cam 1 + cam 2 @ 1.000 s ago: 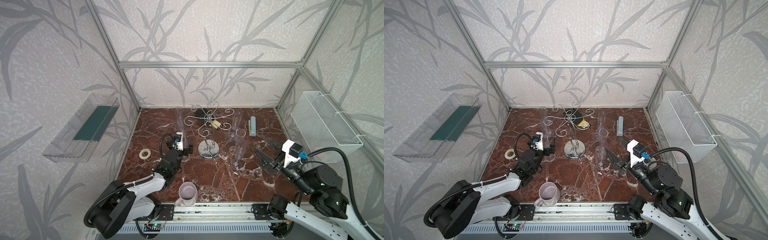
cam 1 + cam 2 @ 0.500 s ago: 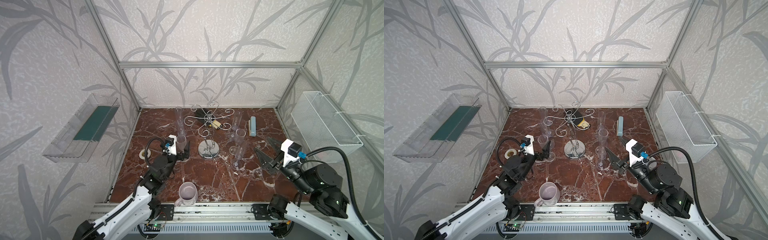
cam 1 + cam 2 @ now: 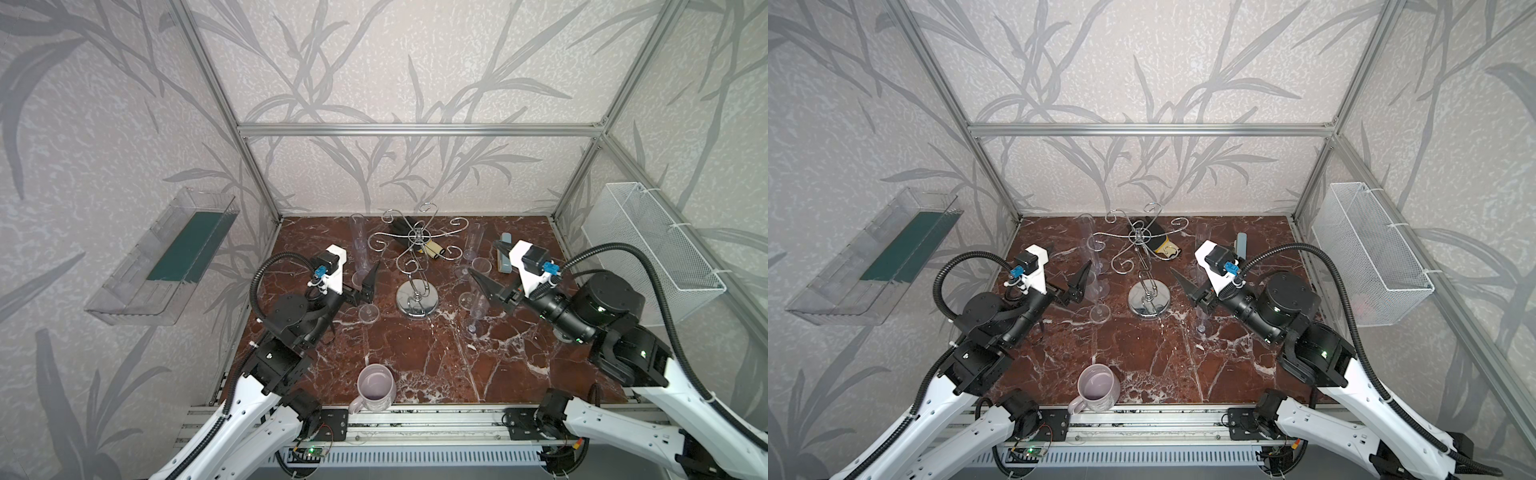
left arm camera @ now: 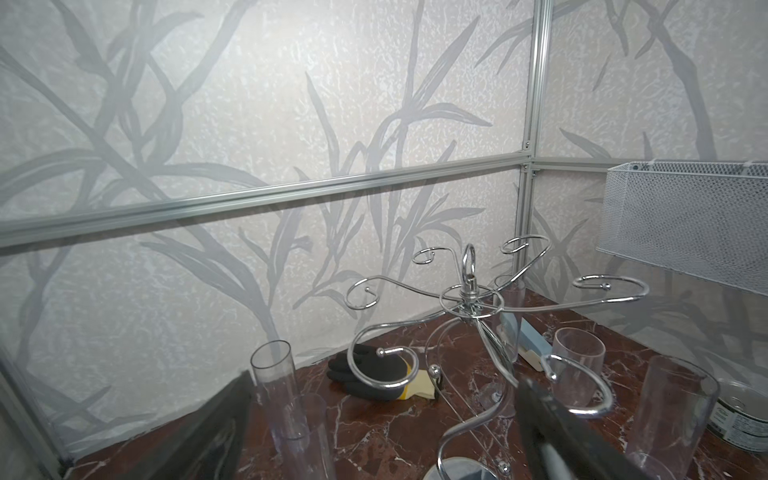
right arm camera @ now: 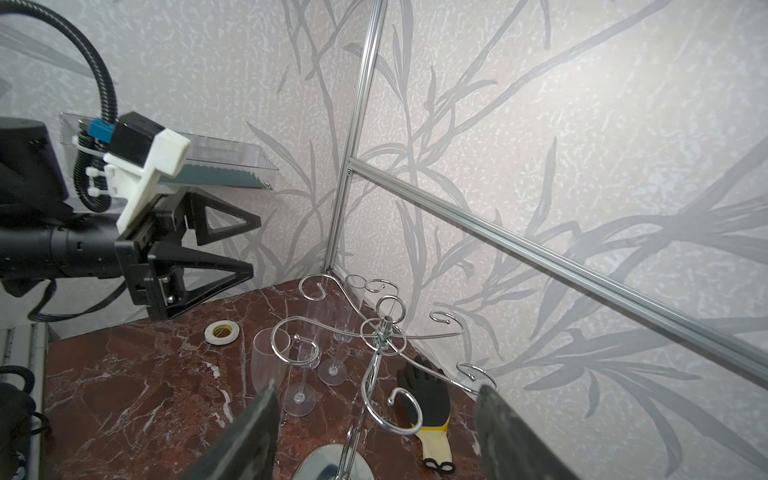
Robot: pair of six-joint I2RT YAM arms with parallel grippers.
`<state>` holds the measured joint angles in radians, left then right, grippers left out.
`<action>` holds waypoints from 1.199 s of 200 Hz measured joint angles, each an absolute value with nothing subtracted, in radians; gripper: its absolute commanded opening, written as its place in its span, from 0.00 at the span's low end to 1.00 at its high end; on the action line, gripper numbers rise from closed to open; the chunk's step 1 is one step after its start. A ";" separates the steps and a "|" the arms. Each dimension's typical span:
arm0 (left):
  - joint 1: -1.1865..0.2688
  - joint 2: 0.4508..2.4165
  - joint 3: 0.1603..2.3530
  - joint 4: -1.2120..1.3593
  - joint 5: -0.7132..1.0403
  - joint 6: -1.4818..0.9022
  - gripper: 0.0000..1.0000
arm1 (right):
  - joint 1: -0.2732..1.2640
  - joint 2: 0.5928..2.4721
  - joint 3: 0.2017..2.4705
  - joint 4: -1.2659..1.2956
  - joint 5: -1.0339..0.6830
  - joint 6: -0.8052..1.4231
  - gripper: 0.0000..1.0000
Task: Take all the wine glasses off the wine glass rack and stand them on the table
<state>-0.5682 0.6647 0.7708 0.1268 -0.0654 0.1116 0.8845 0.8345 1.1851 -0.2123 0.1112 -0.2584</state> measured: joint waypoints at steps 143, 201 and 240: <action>-0.019 0.680 0.634 0.161 -0.207 0.066 0.99 | -0.034 0.762 0.765 -0.089 0.000 0.007 0.75; 0.002 0.857 0.311 0.332 -0.238 -0.029 0.99 | -0.048 0.809 0.348 0.134 -0.070 0.113 0.74; 0.004 1.047 0.266 0.558 -0.211 -0.020 0.99 | -0.033 1.021 0.308 0.353 -0.107 0.119 0.75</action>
<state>0.0036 1.0466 0.2665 0.5583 -0.2108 -0.0200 -0.0326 1.0210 0.3077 0.3531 -0.1066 0.1188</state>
